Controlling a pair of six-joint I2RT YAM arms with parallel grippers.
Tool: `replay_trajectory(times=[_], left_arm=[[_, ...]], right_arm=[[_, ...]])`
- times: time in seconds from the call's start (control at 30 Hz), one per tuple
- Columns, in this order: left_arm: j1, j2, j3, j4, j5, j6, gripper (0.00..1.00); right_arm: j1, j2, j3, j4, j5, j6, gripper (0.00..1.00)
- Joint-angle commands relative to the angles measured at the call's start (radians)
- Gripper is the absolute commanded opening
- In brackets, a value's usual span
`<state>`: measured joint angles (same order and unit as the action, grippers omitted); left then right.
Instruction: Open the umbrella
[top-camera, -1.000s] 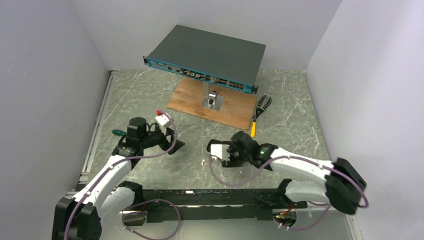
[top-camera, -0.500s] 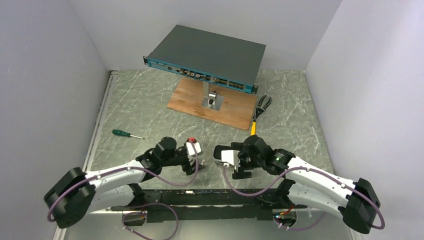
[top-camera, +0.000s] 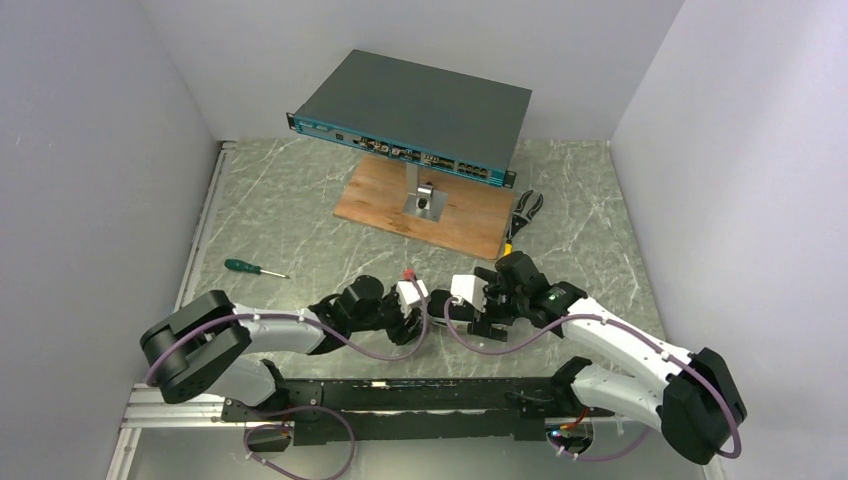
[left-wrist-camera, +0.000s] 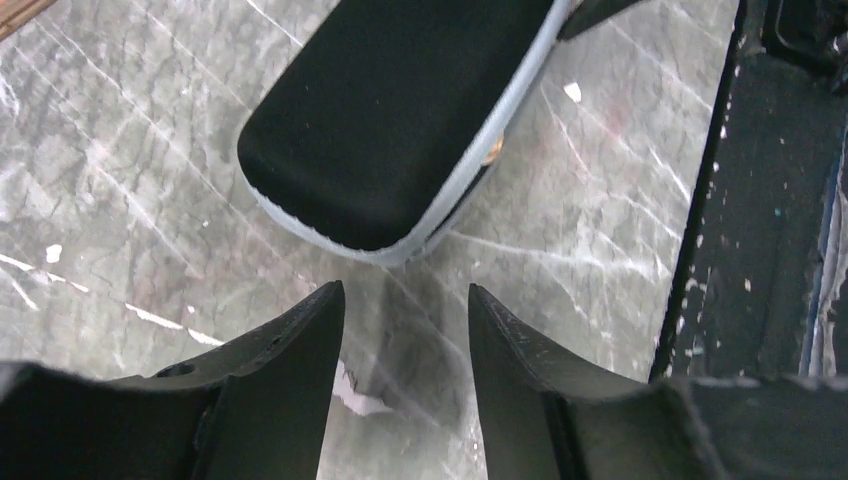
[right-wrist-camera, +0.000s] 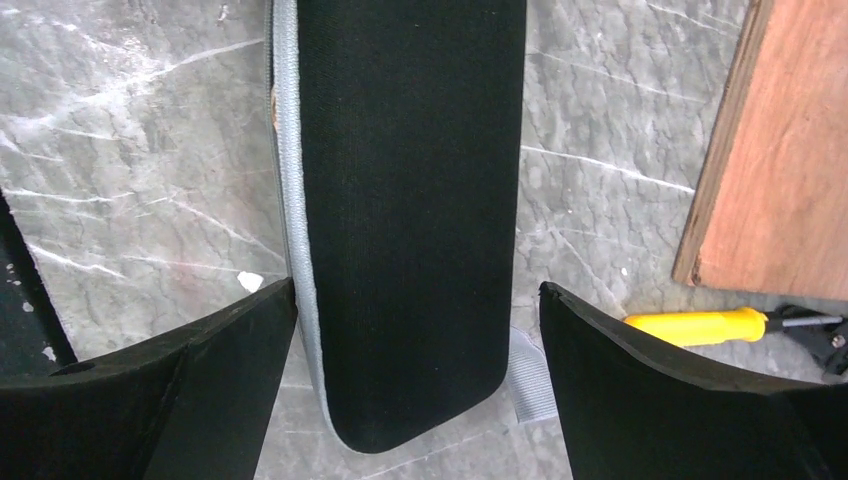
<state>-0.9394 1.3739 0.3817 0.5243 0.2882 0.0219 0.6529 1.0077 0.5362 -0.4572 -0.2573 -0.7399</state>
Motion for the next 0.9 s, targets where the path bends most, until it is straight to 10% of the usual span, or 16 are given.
replay_trajectory(times=[0.0,0.53,0.87], left_arm=[[-0.023,0.051,0.059,0.100,-0.042,-0.079,0.53],[-0.032,0.147,0.098,0.062,-0.114,-0.169,0.34],[-0.008,0.112,0.095,0.022,-0.082,-0.173,0.00]], right_arm=[[-0.009,0.016,-0.004,0.041,-0.065,-0.027,0.90],[-0.007,0.084,-0.037,0.087,-0.046,0.030,0.59],[-0.007,0.059,-0.075,0.087,-0.045,0.013,0.48]])
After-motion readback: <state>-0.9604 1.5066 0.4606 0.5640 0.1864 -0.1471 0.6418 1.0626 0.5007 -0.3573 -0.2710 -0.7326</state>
